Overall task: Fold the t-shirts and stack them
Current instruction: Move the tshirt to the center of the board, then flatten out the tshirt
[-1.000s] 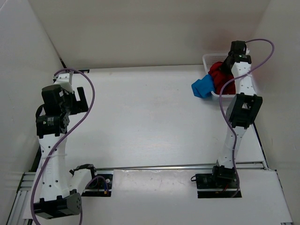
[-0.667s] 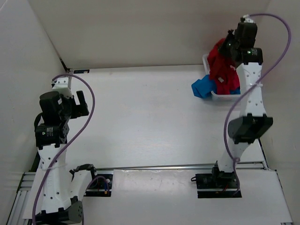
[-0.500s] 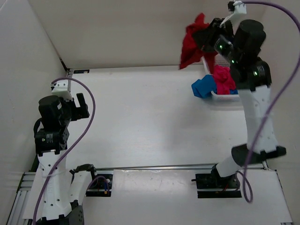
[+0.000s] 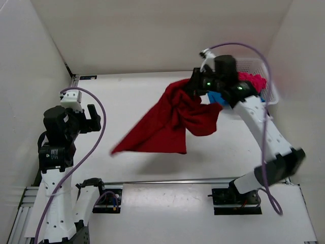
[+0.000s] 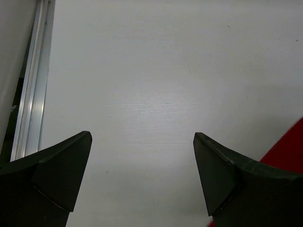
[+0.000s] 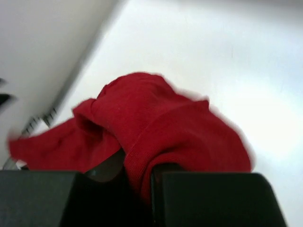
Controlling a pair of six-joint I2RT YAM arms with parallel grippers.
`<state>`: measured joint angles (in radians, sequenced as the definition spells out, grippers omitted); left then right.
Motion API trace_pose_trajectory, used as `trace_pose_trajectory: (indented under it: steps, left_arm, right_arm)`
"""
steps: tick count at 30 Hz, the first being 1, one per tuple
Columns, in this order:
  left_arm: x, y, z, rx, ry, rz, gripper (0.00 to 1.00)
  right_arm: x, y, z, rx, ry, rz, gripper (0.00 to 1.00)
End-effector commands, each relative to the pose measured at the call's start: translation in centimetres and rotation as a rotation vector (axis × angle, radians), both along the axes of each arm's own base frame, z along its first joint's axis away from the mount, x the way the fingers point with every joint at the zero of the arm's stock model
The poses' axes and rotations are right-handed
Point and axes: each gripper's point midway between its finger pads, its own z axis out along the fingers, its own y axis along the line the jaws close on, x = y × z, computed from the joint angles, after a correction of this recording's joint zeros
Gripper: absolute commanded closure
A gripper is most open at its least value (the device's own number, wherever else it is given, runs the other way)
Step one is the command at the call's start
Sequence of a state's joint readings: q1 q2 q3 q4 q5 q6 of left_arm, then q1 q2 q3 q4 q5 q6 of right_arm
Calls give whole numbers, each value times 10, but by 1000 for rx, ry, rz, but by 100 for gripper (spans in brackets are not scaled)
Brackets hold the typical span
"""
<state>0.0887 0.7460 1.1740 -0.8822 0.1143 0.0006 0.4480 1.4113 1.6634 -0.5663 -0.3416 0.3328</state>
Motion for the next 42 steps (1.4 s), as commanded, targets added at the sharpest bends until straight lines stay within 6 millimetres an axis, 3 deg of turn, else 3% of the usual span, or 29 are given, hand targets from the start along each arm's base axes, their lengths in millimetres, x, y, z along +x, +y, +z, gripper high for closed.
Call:
trace_pose_trajectory:
  steps: [1,2,3,4,6,11,12,13,14,16,18,19,22,23,24,27,29,34,36,37,39,40,41,42]
  left_arm:
    - [0,-13,-18,-31,48,-65,0]
    - [-6,-19,-23,-50,77,-96,0]
    - [-4,-25,-37,-66,135,-122,0]
    - [-6,-31,-44,-88,172,-152,0]
    - [-9,-35,-70,-122,313,-166,0]
    - [-6,-44,-92,-160,521,-198,0]
    - [-4,-49,-92,-156,529,-217,0]
    - [-5,-61,-90,-142,531,-270,0]
    - [-4,-69,-88,-131,520,-304,0]
    - [-10,-107,-87,-97,509,-461,0]
    - [-12,-136,-100,-39,544,-564,0]
    - [-24,-164,-117,17,616,-670,0]
    - [-25,-200,-144,159,643,-755,0]
    - [-36,-224,-165,233,685,-826,0]
    - [-36,-237,-170,265,677,-850,0]
    - [-36,-282,-195,319,695,-929,0]
    - [-40,-301,-208,308,709,-979,0]
    - [-68,-313,-254,341,786,-1053,0]
    - [-80,-310,-267,387,797,-1068,6]
    - [-85,-302,-280,404,831,-1061,19]
    - [-87,-296,-288,417,840,-1053,33]
    - [-89,-291,-293,423,851,-1050,47]
    - [-91,-289,-295,427,860,-1049,58]
    - [-88,-288,-293,432,846,-1041,73]
  right_arm:
    - [-1,11,-85,-93,287,63,81]
    - [-1,15,-102,-116,340,89,55]
    - [3,19,-110,-130,376,108,35]
    - [3,18,-151,-199,525,111,17]
    - [19,-2,-195,-353,606,-15,11]
    - [19,-47,-219,-452,610,-230,5]
    - [17,-57,-212,-422,602,-277,5]
    - [5,-66,-228,-432,643,-294,5]
    - [6,-70,-230,-412,631,-311,5]
    - [-1,-79,-232,-384,632,-333,5]
    - [-11,-88,-250,-390,669,-364,6]
    - [-19,-93,-259,-409,692,-380,6]
    - [-16,-100,-268,-382,714,-427,7]
    - [-16,-107,-273,-374,731,-452,8]
    - [-9,-110,-276,-364,725,-466,8]
    - [-3,-108,-283,-271,790,-463,10]
    - [1,-103,-294,-237,821,-445,10]
    - [13,-84,-307,-176,864,-378,11]
    - [15,-85,-321,-187,905,-403,12]
    - [18,-86,-323,-194,904,-410,14]
    - [17,-87,-330,-202,924,-425,17]
    - [20,-90,-333,-216,920,-441,21]
    - [23,-96,-334,-222,916,-462,27]
    - [24,-98,-335,-229,914,-482,46]
